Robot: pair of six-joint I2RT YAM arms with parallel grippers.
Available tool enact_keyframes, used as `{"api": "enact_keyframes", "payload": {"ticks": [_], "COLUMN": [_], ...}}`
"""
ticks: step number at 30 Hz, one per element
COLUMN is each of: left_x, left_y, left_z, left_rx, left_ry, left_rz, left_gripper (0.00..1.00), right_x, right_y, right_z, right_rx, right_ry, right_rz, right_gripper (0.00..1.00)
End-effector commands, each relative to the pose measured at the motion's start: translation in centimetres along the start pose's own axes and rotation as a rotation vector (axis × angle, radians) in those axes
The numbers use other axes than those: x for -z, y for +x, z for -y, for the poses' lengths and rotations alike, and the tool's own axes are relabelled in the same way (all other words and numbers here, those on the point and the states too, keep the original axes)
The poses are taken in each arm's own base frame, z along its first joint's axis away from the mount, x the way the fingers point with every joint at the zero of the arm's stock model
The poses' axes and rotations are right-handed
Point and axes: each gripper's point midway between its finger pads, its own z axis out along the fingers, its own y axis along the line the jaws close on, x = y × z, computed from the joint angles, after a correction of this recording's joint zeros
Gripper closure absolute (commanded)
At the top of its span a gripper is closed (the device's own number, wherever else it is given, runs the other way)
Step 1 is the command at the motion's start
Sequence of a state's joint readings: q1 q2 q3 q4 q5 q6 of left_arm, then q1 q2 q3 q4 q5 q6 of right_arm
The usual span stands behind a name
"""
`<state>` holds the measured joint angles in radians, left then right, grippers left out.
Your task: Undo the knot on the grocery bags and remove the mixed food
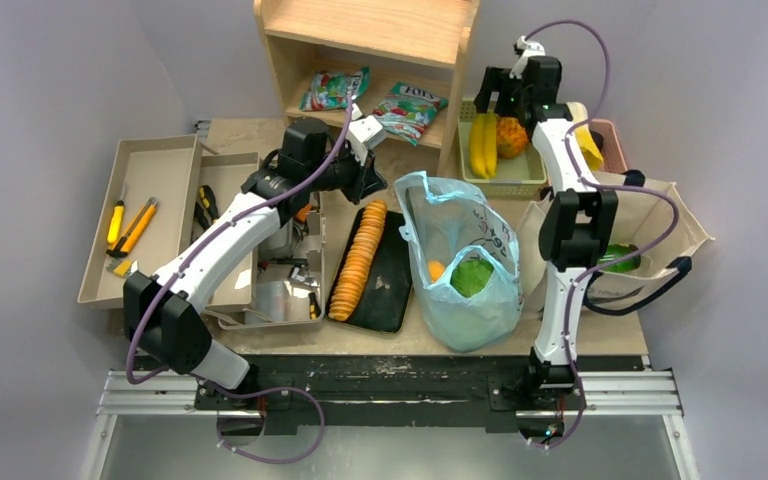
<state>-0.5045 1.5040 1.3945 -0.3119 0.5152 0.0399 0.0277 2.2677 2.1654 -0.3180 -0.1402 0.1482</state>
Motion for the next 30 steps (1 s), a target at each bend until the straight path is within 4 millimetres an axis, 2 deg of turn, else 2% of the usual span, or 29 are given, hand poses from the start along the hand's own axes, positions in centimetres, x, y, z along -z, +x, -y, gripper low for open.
{"api": "enact_keyframes", "payload": {"ticks": [1, 4, 6, 8, 11, 13, 14, 17, 18, 19, 20, 23, 26, 28, 30], "left_x": [0.8, 0.7, 0.8, 1.0, 1.4, 1.7, 1.9, 2.5, 2.8, 3.1, 3.4, 3.8, 3.3, 2.4, 1.2], "left_y": [-2.1, -2.0, -2.1, -2.2, -2.5, -2.4, -2.4, -2.9, -3.1, -3.4, -3.6, -3.8, -4.0, -4.2, -4.4], "left_z": [0.0, 0.1, 0.2, 0.3, 0.6, 0.8, 0.9, 1.6, 2.0, 2.6, 3.2, 4.6, 5.0, 4.9, 4.7], "left_rx": [-0.051, -0.049, -0.05, -0.05, -0.039, -0.027, -0.02, -0.014, -0.019, -0.027, -0.041, -0.123, -0.217, -0.254, -0.265], "left_ry": [-0.002, 0.006, 0.009, 0.012, 0.025, 0.029, 0.031, 0.062, 0.082, 0.103, 0.13, 0.17, 0.164, 0.155, 0.148], "left_rz": [0.048, 0.045, 0.048, 0.052, 0.07, 0.074, 0.074, 0.092, 0.102, 0.114, 0.125, 0.134, 0.13, 0.125, 0.103], "left_gripper": [1.0, 1.0, 1.0, 1.0, 1.0, 1.0, 1.0, 1.0, 1.0, 0.94, 0.84, 0.57, 0.42, 0.31, 0.26], "right_x": [8.8, 12.3, 15.4, 19.5, 27.6, 32.4, 34.4, 38.2, 38.4, 38.0, 37.4, 35.4, 34.2, 34.4, 35.6], "right_y": [-9.5, -9.9, -10.4, -10.0, -6.8, -3.9, -1.9, 3.7, 5.5, 7.5, 8.8, 11.8, 13.9, 15.4, 16.8], "right_z": [-4.8, -5.9, -7.3, -9.3, -13.4, -16.0, -17.6, -19.5, -19.4, -19.1, -18.7, -16.8, -15.0, -14.6, -14.7], "right_rx": [0.077, 0.121, 0.167, 0.241, 0.41, 0.491, 0.55, 0.712, 0.735, 0.754, 0.759, 0.824, 0.895, 0.93, 0.934], "right_ry": [-0.143, -0.182, -0.242, -0.34, -0.589, -0.728, -0.781, -0.857, -0.869, -0.874, -0.859, -0.818, -0.765, -0.78, -0.832], "right_rz": [0.22, 0.221, 0.217, 0.207, 0.16, 0.131, 0.106, 0.041, 0.006, -0.041, -0.082, -0.183, -0.22, -0.21, -0.223], "right_gripper": [0.02, 0.01, 0.02, 0.12, 0.26, 0.42, 0.5, 0.78, 0.82, 0.83, 0.83, 0.83, 0.84, 0.8, 0.72]}}
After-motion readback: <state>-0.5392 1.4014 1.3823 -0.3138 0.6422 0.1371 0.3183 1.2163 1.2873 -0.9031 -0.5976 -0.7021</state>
